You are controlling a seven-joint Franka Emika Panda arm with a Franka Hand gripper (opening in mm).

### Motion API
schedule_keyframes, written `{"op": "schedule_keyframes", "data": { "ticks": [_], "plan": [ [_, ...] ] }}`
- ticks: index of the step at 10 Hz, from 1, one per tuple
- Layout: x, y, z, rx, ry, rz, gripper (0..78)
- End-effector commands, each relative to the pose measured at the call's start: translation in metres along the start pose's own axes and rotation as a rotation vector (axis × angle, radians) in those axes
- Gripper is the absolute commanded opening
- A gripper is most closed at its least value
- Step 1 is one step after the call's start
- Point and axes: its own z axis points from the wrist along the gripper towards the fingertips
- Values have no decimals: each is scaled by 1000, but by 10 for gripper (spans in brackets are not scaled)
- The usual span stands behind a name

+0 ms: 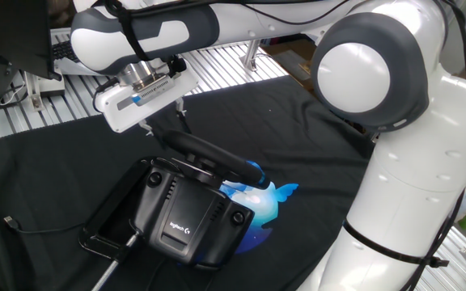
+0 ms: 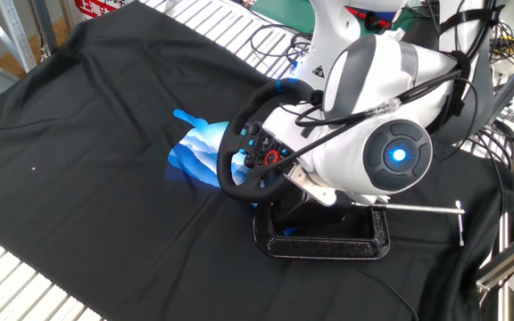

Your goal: Rotate the steering wheel 90 degrees counterclockwise

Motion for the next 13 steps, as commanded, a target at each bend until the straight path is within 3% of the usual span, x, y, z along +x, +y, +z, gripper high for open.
{"op": "schedule_keyframes", "data": {
  "ticks": [1, 8, 9, 13],
  "plan": [
    [0, 0, -1, -1, -3, 2, 12],
    [0, 0, -1, -1, -3, 2, 12],
    [12, -3, -13, 5, -13, 3, 12],
    [23, -5, -19, 1, -41, -6, 12]
  ]
}}
